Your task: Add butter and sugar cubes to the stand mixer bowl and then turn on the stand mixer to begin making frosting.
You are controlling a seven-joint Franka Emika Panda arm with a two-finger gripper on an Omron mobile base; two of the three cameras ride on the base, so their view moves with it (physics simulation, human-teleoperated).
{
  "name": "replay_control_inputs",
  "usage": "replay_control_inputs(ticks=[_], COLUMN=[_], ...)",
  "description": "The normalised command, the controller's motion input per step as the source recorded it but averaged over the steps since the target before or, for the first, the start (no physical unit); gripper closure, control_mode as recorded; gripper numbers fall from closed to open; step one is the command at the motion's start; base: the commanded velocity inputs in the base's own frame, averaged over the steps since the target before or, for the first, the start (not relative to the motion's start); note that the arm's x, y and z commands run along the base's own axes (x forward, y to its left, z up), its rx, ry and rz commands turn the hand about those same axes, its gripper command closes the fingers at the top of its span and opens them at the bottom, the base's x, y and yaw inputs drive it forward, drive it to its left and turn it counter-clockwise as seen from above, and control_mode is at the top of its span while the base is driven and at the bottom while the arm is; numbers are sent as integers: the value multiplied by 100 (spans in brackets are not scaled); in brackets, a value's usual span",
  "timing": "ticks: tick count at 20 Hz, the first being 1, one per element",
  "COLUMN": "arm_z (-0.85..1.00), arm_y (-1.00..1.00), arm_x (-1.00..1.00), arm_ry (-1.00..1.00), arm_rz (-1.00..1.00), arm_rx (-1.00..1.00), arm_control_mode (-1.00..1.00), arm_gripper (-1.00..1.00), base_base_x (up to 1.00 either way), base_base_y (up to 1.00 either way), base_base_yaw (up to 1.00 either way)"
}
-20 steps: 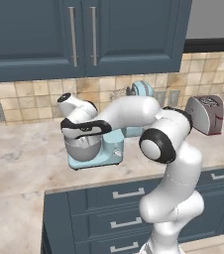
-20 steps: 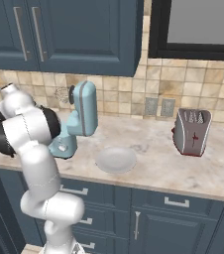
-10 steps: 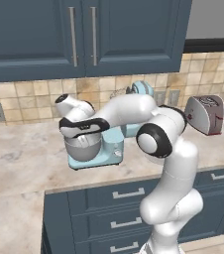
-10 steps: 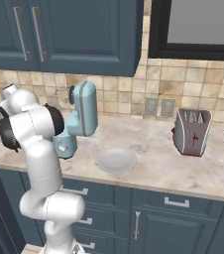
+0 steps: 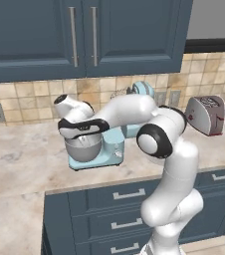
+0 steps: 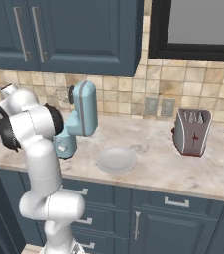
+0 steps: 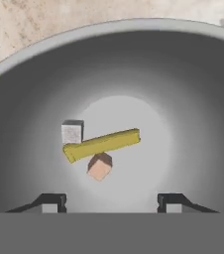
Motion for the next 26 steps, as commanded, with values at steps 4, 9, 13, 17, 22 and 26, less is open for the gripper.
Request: replay_control_inputs(ticks=[4, 9, 13, 17, 22, 26], arm_z=[77, 100, 73, 54, 55, 53], arm_y=[0, 0, -17, -56, -99, -100], arm_x=[-3, -55, -88, -99, -92, -50], arm_ry=[0, -4, -1, 0, 0, 0], arm_rz=[5, 4, 2, 0, 0, 0], arm_rx=[3, 6, 0, 0, 9, 23], arm_control_mode=[-100, -100, -100, -100, -100, -100], arm_gripper=[-100, -100, -100, -100, -100, -100], base_base_x=[0, 0, 0, 0, 0, 0], base_base_y=[0, 0, 0, 0, 0, 0], base_base_yaw=[0, 0, 0, 0, 0, 0])
